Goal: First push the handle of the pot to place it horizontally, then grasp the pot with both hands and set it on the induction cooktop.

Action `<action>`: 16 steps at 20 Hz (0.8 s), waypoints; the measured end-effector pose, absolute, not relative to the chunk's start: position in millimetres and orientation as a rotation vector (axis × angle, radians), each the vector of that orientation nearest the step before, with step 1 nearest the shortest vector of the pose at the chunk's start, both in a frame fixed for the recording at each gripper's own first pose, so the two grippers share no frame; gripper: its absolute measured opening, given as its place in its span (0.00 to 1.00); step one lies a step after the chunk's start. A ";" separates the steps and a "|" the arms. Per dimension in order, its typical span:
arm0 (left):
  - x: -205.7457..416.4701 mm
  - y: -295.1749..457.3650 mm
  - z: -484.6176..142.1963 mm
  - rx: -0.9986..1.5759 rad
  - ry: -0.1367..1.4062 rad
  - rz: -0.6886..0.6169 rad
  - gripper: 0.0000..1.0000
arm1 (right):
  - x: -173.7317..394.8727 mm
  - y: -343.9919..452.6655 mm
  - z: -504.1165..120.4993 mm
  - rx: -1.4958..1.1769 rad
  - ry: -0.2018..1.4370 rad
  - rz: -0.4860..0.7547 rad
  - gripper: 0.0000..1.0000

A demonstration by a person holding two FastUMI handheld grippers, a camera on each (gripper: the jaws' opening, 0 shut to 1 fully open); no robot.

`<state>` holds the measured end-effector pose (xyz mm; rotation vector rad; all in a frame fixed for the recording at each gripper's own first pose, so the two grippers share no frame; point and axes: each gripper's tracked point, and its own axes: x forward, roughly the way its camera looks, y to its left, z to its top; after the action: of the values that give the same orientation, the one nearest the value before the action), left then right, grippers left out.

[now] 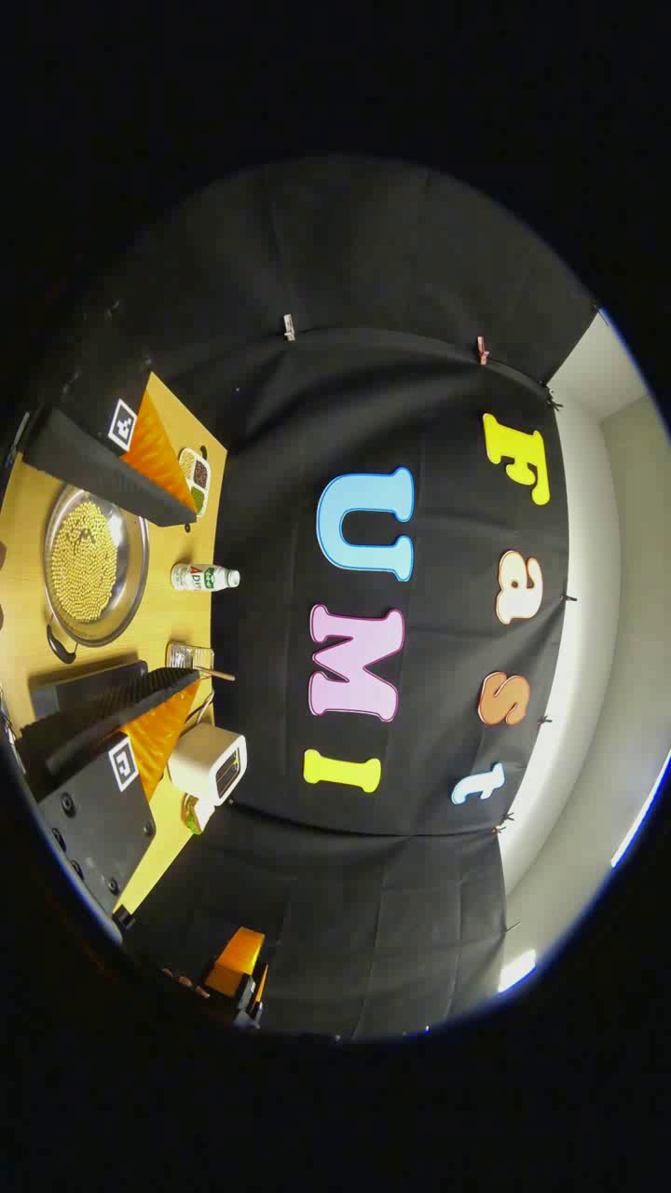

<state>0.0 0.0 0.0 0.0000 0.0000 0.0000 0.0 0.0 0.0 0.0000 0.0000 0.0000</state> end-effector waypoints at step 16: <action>-4.0 28.5 -23.5 0.016 0.025 -0.005 0.95 | -8.4 22.8 -6.1 -0.053 0.017 0.039 0.97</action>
<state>-4.0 28.5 -23.5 0.0159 0.0254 -0.0050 -8.4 22.8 -6.1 -0.0527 0.0169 0.0392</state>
